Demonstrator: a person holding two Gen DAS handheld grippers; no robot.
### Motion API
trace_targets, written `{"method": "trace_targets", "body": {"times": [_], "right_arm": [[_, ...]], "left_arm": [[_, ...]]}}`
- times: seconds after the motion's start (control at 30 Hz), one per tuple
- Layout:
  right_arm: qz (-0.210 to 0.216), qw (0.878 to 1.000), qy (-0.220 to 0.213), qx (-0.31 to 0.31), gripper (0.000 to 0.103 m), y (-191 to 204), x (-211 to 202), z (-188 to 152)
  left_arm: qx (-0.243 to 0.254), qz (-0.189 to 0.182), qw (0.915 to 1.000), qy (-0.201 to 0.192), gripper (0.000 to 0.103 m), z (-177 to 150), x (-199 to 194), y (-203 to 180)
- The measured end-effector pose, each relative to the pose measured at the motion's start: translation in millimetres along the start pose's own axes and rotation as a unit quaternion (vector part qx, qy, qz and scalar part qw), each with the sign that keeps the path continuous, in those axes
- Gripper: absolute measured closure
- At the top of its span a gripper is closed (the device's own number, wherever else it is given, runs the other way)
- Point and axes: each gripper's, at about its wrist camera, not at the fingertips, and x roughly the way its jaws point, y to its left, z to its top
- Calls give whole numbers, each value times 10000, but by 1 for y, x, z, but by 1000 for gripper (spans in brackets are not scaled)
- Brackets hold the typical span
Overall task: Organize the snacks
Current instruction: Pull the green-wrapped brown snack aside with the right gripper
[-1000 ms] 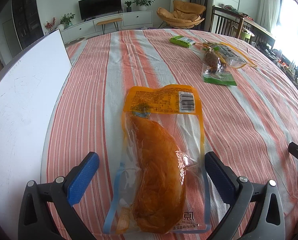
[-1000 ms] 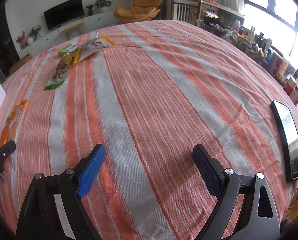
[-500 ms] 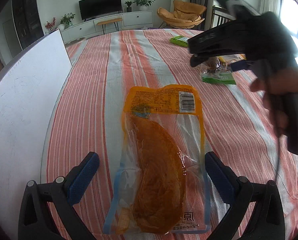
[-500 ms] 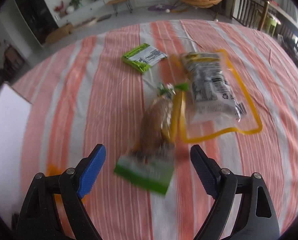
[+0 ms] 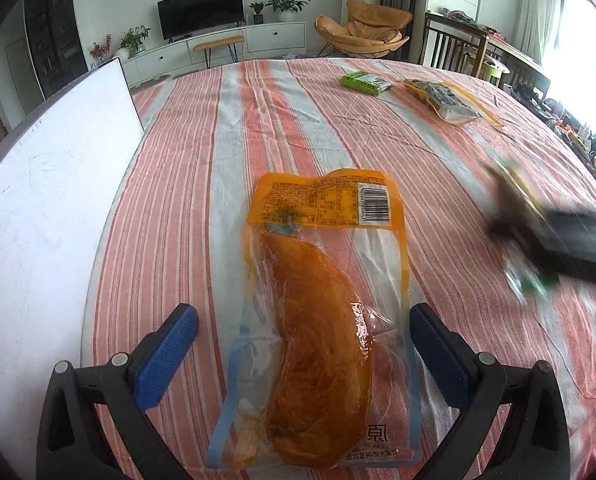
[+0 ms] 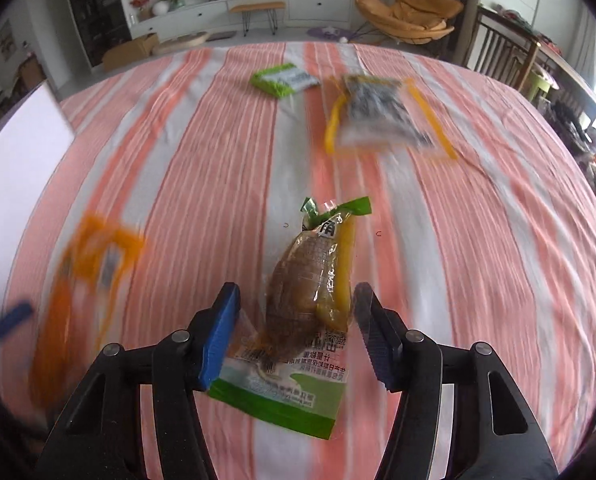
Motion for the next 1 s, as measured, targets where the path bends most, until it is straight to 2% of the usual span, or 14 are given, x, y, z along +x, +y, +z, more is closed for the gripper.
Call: {"method": "trace_targets", "body": {"times": [0.13,0.23,0.27,0.3,0.33,0.4,1.0], "right_arm": [[-62,10000,38,63,40,-12,-35,-57],[-233,9986,-241,401,36,-21,-54,-93],[-373,9968,-419,563,24,-25,-56,-103],[-487,9963,-379,597,18,-25,-54,-102],[-525,9961,-337,622,16,-27,-51,-99],[-463,9952,-456,726,9,-32,-46,-96],[-474,9950,-474,737,9,-34,-47,-98]], "left_arm": [[0,1,10000,0,0,0,0,0],[0,2,10000,-1,0,0,0,0],[0,2,10000,-1,0,0,0,0],[0,2,10000,-1,0,0,0,0],[-1,2,10000,-1,0,0,0,0],[-4,3,10000,-3,0,0,-1,0],[-8,10,10000,-6,0,-1,0,0]]}}
